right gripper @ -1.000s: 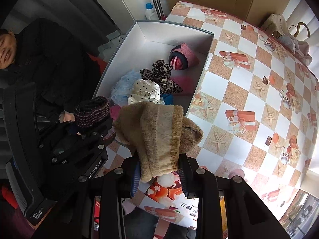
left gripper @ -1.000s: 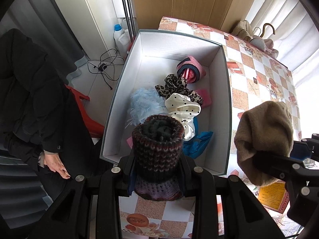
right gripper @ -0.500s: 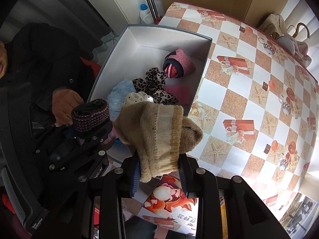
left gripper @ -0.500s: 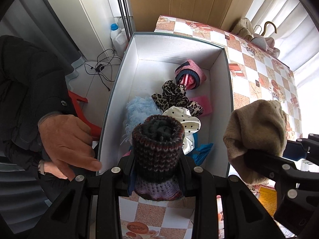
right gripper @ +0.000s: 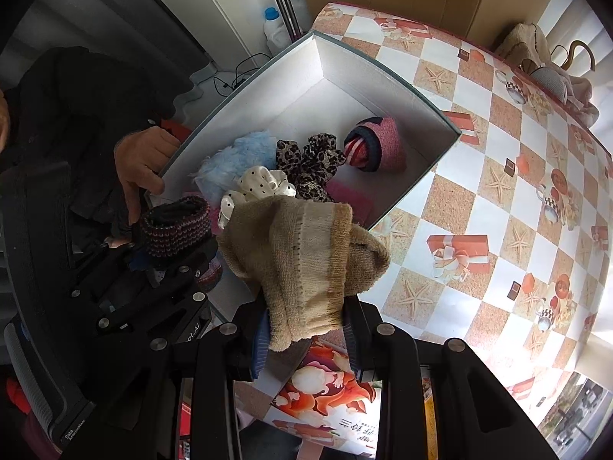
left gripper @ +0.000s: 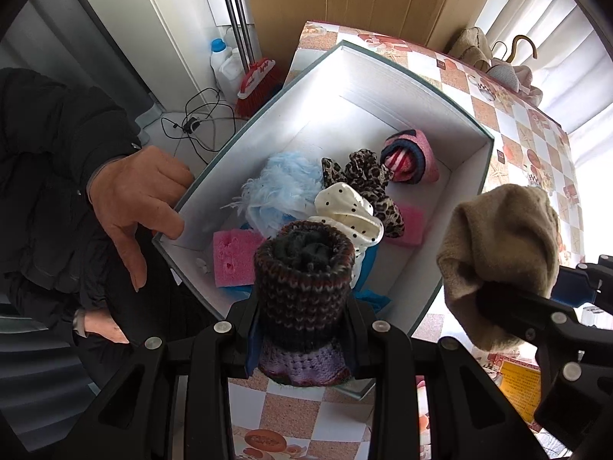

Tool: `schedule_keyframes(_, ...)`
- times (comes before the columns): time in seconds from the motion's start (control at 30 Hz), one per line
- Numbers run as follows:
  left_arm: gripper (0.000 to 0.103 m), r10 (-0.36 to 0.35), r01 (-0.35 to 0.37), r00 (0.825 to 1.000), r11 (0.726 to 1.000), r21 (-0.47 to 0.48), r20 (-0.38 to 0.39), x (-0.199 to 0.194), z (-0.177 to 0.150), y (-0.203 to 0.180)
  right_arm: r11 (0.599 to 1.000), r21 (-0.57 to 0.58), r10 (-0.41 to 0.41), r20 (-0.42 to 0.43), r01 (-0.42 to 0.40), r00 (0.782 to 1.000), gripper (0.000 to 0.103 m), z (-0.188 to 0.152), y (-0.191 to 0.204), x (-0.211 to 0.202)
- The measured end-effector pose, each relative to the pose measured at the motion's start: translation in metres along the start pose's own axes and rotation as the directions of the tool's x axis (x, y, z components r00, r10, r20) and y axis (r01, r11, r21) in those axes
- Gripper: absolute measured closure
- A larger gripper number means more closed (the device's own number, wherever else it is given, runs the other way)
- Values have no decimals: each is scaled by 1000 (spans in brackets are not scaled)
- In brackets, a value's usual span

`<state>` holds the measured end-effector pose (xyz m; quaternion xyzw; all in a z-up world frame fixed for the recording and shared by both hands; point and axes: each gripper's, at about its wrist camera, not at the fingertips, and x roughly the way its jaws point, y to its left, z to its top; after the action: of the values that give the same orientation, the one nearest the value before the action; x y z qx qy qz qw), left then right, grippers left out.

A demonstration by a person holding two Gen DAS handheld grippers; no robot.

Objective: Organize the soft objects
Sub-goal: 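Carry the knit beanie and beige sock with both grippers over the white box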

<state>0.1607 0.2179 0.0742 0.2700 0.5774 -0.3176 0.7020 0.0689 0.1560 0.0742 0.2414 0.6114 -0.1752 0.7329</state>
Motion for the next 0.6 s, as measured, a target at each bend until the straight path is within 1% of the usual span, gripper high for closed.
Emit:
schedule_keyframes(0.27,67,2,-2,1000,1000,-2,-8,2,1,0,1000,-4,-5,-6,5,1000,70,5,0,2)
schedule_keyframes(0.6,67,2,-2,1000,1000,6,-22,5,0,-1,1000,-3,-6,-18,6,1000,70,3,-1,8)
